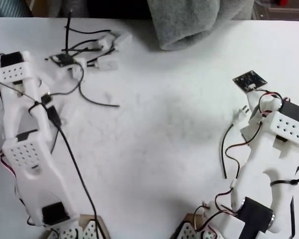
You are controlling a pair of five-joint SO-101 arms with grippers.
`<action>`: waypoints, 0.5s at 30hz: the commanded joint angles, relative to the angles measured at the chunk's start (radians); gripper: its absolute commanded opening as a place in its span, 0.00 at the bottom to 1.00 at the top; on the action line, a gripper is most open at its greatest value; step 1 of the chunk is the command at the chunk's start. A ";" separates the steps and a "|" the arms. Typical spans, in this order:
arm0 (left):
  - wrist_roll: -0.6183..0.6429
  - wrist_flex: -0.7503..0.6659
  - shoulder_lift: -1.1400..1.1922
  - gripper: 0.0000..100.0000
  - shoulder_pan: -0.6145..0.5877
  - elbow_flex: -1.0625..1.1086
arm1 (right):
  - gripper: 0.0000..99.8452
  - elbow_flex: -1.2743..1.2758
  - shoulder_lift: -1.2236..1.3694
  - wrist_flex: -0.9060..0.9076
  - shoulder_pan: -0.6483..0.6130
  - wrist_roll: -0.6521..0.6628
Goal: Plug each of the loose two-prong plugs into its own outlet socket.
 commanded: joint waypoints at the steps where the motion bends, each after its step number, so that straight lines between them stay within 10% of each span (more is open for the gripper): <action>1: 0.018 0.005 -0.142 0.25 0.039 0.068 | 0.33 -0.003 -0.044 -0.010 -0.008 0.003; 15: 0.143 -0.333 -0.163 0.25 0.102 0.315 | 0.33 -0.002 -0.039 -0.010 -0.004 0.003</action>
